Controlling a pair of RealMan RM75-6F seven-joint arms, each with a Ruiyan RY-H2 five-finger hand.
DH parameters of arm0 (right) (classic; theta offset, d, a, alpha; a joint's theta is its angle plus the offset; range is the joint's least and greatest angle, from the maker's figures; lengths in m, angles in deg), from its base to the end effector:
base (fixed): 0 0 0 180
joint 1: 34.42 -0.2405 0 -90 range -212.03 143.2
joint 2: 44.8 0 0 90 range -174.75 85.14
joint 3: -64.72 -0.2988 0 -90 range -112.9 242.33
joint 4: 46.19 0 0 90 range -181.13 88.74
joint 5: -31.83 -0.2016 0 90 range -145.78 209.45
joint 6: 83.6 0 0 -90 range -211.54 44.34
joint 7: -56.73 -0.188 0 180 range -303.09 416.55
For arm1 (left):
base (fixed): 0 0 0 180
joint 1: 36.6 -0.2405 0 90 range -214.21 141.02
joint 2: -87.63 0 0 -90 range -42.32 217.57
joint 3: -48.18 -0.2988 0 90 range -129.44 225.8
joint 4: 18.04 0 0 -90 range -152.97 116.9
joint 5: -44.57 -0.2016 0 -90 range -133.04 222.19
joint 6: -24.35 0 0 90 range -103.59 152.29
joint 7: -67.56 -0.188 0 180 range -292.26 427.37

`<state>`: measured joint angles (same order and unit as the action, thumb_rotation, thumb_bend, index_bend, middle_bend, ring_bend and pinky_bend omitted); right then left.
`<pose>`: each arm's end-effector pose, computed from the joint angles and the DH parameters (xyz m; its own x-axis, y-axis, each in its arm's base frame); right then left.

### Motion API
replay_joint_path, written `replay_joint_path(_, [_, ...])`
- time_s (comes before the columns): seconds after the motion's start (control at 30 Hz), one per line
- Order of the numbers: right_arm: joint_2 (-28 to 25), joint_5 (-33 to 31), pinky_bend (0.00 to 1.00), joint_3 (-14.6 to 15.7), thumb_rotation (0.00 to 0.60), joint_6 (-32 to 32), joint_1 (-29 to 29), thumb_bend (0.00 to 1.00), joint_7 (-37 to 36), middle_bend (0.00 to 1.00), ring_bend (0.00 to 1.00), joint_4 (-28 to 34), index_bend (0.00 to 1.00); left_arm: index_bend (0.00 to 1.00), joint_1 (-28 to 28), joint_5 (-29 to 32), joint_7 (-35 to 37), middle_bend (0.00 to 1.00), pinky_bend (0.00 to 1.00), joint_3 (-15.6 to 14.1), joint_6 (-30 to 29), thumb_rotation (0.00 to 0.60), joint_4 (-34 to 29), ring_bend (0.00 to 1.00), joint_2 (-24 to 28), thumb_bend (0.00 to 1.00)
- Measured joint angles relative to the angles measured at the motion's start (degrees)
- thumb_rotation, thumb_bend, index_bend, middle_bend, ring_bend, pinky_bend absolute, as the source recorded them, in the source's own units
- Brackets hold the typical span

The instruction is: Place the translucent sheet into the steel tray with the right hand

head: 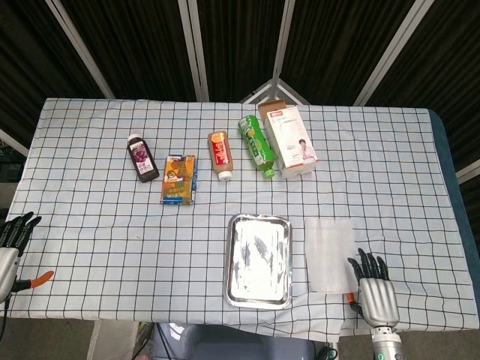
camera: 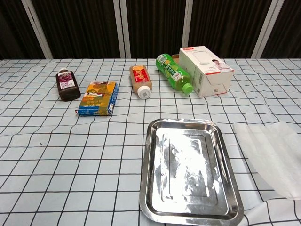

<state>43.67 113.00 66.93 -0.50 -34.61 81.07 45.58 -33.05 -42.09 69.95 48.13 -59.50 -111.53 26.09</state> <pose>-0.3260 -0.1767 0.0172 0.3872 -0.2053 0.8989 -0.9098 0.0732 0.4086 -0.3540 0.2087 0.1863 0.3817 0.0818 0.9207 0.9236 0.0056 -0.3834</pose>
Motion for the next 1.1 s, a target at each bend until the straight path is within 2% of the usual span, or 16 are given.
replay_joint_path(0.33, [-0.15,-0.37,0.0,-0.52,0.6,-1.06,-0.49,0.47,0.56,0.0,0.0,0.86,0.2,0.0,0.09,0.2,-0.01,0.0,0.0,0.05,0.27,0.6,0.02,0.0,-0.02,0.0])
replay_joint_path(0.5, [0.19,2.21,0.0,-0.37,0.6,-0.37,-0.82,0.52,-0.84,0.07,0.0,0.18,0.51,0.0,0.05,0.19,0.04,0.0,0.0,0.07,0.14,0.6,0.02,0.0,-0.02,0.0])
replay_joint_path(0.6, [0.36,3.26,0.0,-0.44,0.6,0.02,-1.01,0.55,-1.52,0.12,0.0,-0.07,0.61,0.0,0.02,0.23,0.15,0.0,0.0,0.1,0.1,0.6,0.03,0.0,0.01,0.0])
replay_joint_path(0.9, [0.43,7.14,0.0,-1.31,0.6,2.19,-1.72,0.55,-3.76,0.14,0.0,0.08,0.64,0.0,0.07,0.23,0.19,0.0,0.0,0.11,0.19,0.6,0.11,0.0,-0.02,0.0])
replay_joint_path(1.1, [-0.47,12.4,0.0,-3.39,0.6,5.39,-3.14,0.55,-5.57,0.14,0.0,3.9,0.64,0.0,0.11,0.36,0.24,0.0,0.0,0.13,0.35,0.6,0.09,0.0,-0.02,0.0])
